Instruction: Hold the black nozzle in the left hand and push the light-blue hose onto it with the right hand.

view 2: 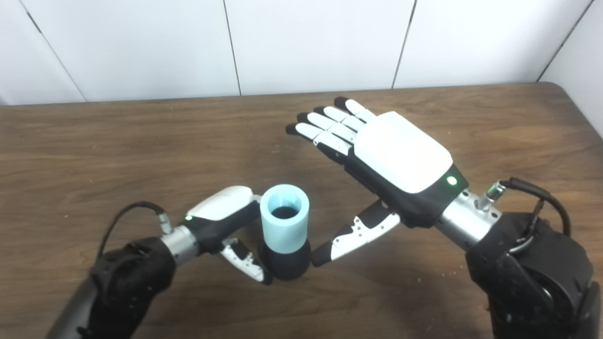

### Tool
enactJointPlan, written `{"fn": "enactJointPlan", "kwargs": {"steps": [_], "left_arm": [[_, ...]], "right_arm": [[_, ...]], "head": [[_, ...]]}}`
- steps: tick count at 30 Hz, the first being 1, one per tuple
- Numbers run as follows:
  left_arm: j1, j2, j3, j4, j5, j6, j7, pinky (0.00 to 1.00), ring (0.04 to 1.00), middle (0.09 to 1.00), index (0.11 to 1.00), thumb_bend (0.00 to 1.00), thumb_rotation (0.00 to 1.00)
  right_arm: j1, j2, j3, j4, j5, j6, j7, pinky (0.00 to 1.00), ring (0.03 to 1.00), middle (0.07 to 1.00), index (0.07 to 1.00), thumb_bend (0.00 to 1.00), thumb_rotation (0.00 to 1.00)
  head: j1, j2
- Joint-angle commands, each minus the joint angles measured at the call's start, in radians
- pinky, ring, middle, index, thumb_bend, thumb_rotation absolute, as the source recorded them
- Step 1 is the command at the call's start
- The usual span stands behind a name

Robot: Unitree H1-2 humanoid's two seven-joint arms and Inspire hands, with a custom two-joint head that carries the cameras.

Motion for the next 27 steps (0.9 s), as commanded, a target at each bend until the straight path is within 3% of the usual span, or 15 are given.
{"fn": "enactJointPlan", "kwargs": {"steps": [1,10,14,20,24,27], "left_arm": [[-0.039,0.019,0.027,-0.035,-0.013,0.036,-0.022,0.93,0.916,0.908,0.899,0.97,0.16],[-0.048,0.037,0.046,-0.045,-0.041,0.046,-0.024,0.94,0.916,0.910,0.900,0.99,0.17],[-0.051,0.041,0.175,-0.097,-0.102,0.070,-0.053,0.91,0.923,0.919,0.909,1.00,0.17],[-0.029,0.030,0.296,-0.162,-0.132,0.070,-0.053,0.83,0.899,0.900,0.883,1.00,0.10],[-0.013,0.026,0.352,-0.191,-0.155,0.070,-0.027,0.78,0.878,0.880,0.864,1.00,0.06],[-0.010,0.026,0.359,-0.194,-0.161,0.070,-0.021,0.77,0.874,0.877,0.861,1.00,0.06]], "right_arm": [[-0.016,-0.012,-0.014,-0.024,0.000,0.002,-0.020,1.00,0.955,0.949,0.930,0.72,0.83],[-0.006,-0.012,-0.013,-0.024,-0.010,-0.002,-0.025,1.00,0.955,0.949,0.930,0.72,0.83],[0.005,-0.019,-0.024,-0.020,-0.003,0.005,-0.039,1.00,0.952,0.946,0.929,0.72,0.83],[0.004,-0.014,-0.027,-0.015,-0.004,0.007,-0.046,1.00,0.950,0.941,0.926,0.72,0.82],[0.008,-0.016,-0.030,-0.011,-0.002,0.006,-0.053,1.00,0.948,0.936,0.923,0.72,0.82],[0.009,-0.018,-0.028,-0.009,-0.002,0.007,-0.057,1.00,0.948,0.935,0.923,0.72,0.82]], "head": [[0.000,0.000],[-0.001,0.000],[0.004,-0.002],[0.005,-0.004],[0.006,-0.007],[0.006,-0.007]]}}
